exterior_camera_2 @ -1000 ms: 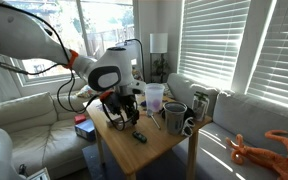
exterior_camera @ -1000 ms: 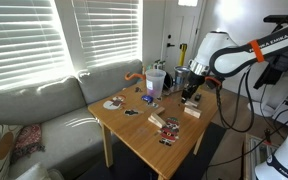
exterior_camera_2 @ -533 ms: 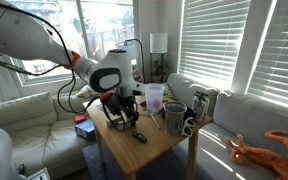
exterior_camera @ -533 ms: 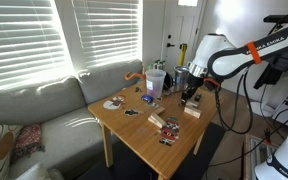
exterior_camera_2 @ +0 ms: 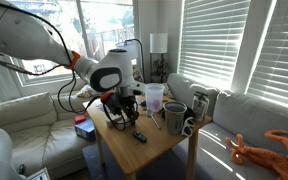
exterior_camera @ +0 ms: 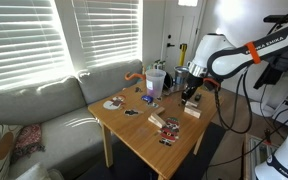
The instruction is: Put the toy car on the table, then move the right wooden blocks in line with the middle blocks and put the toy car on the wooden blocks
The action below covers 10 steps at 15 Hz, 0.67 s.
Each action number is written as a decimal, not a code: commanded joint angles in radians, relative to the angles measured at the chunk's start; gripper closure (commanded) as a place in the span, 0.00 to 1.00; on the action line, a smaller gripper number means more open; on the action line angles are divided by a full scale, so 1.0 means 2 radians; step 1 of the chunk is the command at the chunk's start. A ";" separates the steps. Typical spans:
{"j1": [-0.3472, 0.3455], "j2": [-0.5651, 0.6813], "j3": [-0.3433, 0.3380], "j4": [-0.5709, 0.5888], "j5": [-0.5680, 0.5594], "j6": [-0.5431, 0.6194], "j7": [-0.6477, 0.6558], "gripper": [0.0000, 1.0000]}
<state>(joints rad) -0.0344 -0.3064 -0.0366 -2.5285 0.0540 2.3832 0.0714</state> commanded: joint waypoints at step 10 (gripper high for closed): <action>-0.004 -0.032 0.017 -0.026 -0.007 -0.039 0.037 0.93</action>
<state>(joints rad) -0.0345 -0.3320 -0.0160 -2.5401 0.0525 2.3326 0.1051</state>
